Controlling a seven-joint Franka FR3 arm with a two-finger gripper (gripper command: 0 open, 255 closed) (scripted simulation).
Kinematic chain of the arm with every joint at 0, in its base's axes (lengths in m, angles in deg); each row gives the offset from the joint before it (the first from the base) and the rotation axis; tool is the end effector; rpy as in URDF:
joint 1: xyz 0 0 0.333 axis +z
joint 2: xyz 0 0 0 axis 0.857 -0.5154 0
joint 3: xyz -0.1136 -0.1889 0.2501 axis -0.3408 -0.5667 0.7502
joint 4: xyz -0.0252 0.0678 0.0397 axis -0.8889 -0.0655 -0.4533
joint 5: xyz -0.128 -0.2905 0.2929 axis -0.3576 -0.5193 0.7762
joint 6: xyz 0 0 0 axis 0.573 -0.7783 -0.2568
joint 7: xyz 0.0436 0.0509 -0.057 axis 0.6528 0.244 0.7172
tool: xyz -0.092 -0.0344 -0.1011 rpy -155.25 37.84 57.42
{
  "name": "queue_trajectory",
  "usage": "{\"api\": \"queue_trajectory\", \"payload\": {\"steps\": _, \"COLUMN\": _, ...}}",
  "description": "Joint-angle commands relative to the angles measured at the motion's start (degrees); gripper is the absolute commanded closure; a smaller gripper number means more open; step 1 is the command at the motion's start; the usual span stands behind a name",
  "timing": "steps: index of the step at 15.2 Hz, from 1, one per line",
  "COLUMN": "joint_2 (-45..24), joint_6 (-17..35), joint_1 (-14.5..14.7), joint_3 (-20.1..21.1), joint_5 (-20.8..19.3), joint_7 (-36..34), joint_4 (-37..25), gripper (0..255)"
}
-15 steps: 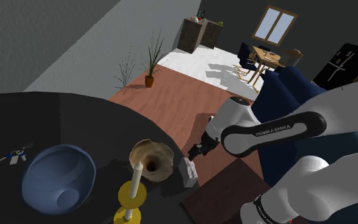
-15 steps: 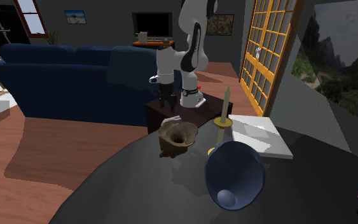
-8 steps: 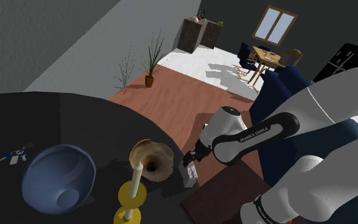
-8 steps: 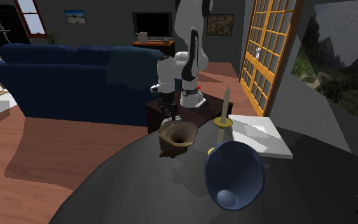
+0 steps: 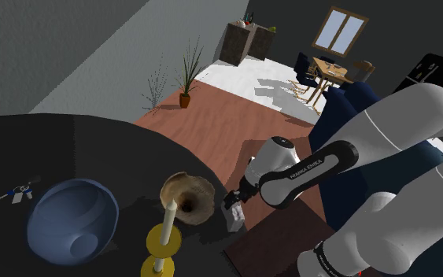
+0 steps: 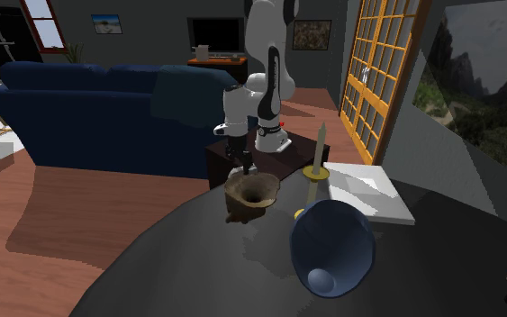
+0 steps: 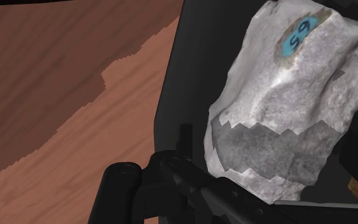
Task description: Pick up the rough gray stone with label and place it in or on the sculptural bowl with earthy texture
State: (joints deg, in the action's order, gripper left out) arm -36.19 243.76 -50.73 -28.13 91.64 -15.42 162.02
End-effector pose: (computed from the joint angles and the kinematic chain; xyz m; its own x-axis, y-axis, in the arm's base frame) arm 0.3488 0.1266 0.1675 0.9928 -0.1075 0.0537 -0.1010 -0.9886 -0.1120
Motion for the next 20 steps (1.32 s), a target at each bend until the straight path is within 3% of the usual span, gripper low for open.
{"api": "queue_trajectory", "payload": {"steps": 1, "joint_2": 0.0, "joint_6": 0.0, "joint_1": 0.0, "joint_3": 0.0, "joint_5": 0.0, "joint_7": 0.0, "joint_4": 0.0, "gripper": 0}}
{"api": "queue_trajectory", "payload": {"steps": 2, "joint_2": 0.0, "joint_6": 0.0, "joint_1": 0.0, "joint_3": 0.0, "joint_5": 0.0, "joint_7": 0.0, "joint_4": 0.0, "gripper": 0}}
{"api": "queue_trajectory", "payload": {"steps": 3, "joint_2": 0.0, "joint_6": 0.0, "joint_1": 0.0, "joint_3": 0.0, "joint_5": 0.0, "joint_7": 0.0, "joint_4": 0.0, "gripper": 255}}
{"api": "queue_trajectory", "payload": {"steps": 12, "joint_2": 0.0, "joint_6": 0.0, "joint_1": 0.0, "joint_3": 0.0, "joint_5": 0.0, "joint_7": 0.0, "joint_4": 0.0, "gripper": 255}}
{"api": "queue_trajectory", "payload": {"steps": 20, "joint_2": 9.4, "joint_6": -9.5, "joint_1": -0.7, "joint_3": 0.0, "joint_5": -2.0, "joint_7": -2.1, "joint_4": -0.1, "gripper": 255}}
